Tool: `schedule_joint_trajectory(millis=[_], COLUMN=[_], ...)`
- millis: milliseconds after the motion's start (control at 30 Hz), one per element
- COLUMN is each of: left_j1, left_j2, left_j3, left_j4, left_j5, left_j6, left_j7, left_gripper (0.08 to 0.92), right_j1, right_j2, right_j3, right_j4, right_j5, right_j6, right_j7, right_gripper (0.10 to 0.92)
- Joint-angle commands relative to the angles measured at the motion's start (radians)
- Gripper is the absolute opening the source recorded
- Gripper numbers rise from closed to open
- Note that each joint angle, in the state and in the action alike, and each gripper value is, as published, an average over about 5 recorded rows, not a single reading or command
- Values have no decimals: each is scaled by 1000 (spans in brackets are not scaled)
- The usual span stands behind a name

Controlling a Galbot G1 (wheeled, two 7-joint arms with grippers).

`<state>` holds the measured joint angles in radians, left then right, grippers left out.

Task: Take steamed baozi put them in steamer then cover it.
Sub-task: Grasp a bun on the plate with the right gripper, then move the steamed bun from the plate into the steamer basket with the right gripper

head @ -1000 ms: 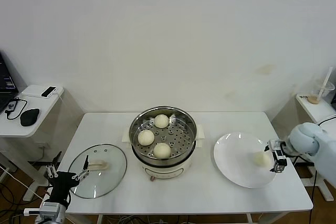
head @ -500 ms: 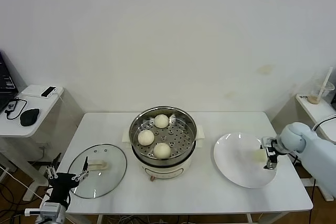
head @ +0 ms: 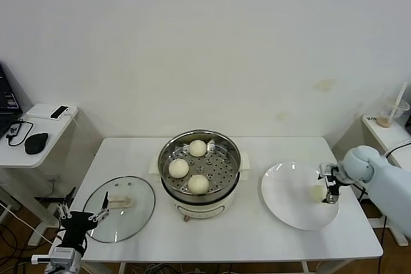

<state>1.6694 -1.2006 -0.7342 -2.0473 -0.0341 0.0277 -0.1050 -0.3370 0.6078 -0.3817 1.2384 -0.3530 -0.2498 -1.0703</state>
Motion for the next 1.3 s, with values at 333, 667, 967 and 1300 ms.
schedule_joint_trajectory(millis=[333, 667, 967, 1300], left_j1=[-3, 4, 7, 9], left_j2=[5, 0, 2, 8], left_j3=[3, 0, -4, -4], left_j4=[1, -9, -13, -17], left_j5=[-1, 1, 0, -1], left_j6=[1, 2, 2, 1], left_j7=[1, 1, 0, 0], left_gripper=[823, 823, 823, 823], right_j1=[7, 3, 4, 148], right_j2=[20, 27, 8, -102], right_j3=[-13, -13, -11, -92], right_j4=[-30, -40, -19, 92], right_j5=[-23, -18, -1, 87], right_j6=[-8, -11, -7, -23], right_j7=[-10, -22, -52, -65], right_gripper=[800, 693, 607, 589])
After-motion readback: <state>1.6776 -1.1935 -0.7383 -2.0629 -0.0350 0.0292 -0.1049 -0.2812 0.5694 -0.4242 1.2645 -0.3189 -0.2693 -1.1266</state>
